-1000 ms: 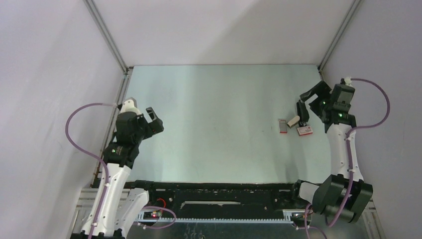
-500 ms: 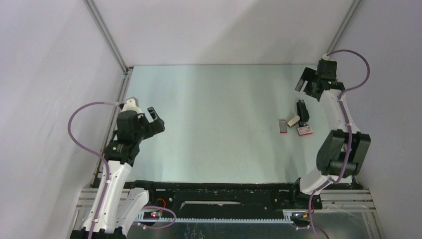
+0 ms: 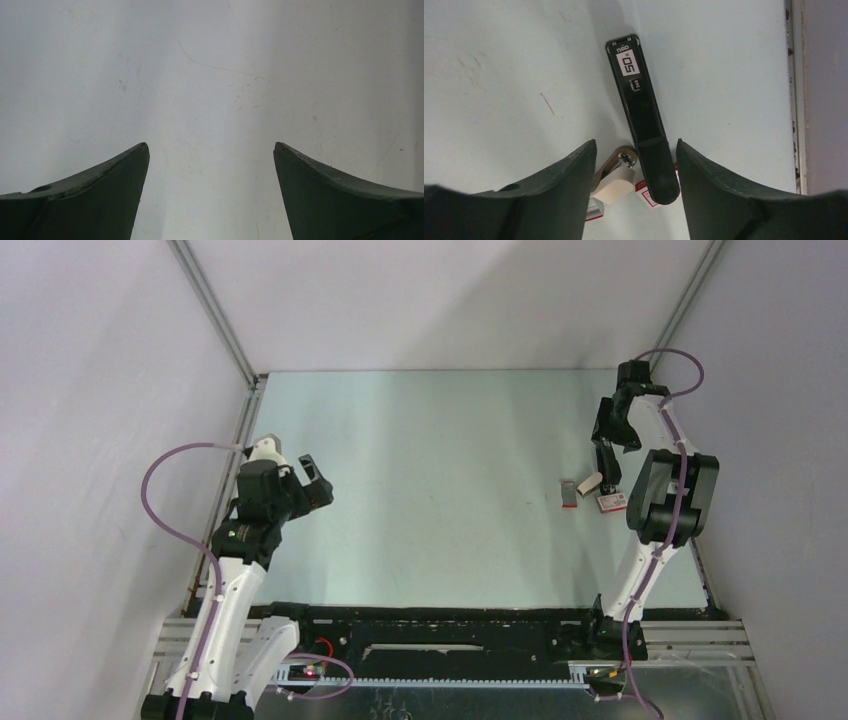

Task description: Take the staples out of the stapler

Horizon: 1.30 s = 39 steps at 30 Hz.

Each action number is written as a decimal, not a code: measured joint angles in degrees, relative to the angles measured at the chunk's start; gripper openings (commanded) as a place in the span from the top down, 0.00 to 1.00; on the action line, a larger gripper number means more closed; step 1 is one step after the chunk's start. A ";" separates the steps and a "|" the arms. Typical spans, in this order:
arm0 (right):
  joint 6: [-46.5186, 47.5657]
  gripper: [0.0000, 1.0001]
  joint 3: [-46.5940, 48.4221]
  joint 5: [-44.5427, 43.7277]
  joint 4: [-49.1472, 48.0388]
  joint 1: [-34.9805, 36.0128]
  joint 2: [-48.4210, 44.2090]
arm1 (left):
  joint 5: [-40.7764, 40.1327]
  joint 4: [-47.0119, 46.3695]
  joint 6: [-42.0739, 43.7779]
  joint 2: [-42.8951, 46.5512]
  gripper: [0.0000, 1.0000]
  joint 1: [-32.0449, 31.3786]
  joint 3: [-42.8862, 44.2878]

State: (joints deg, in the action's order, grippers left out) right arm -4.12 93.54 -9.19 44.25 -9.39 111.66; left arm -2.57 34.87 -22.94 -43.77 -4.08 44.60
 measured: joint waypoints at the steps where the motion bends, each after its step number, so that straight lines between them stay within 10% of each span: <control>1: 0.17 0.35 0.26 -0.37 0.17 -0.02 0.42 | 0.02 0.00 0.00 -0.02 0.00 0.00 0.00; 30: 1.20 0.38 2.82 2.19 1.25 -2.97 8.44 | 1.03 -0.07 0.00 -1.53 0.00 0.13 0.00; 39: 1.09 0.57 2.93 1.77 1.22 -2.95 10.40 | 1.31 -0.09 0.00 -2.01 0.00 0.13 0.00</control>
State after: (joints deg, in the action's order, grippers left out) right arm -3.03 96.47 -7.42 45.47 -12.34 122.06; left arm -1.26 34.79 -22.94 -45.78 -3.95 44.60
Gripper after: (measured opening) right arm 0.502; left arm 0.996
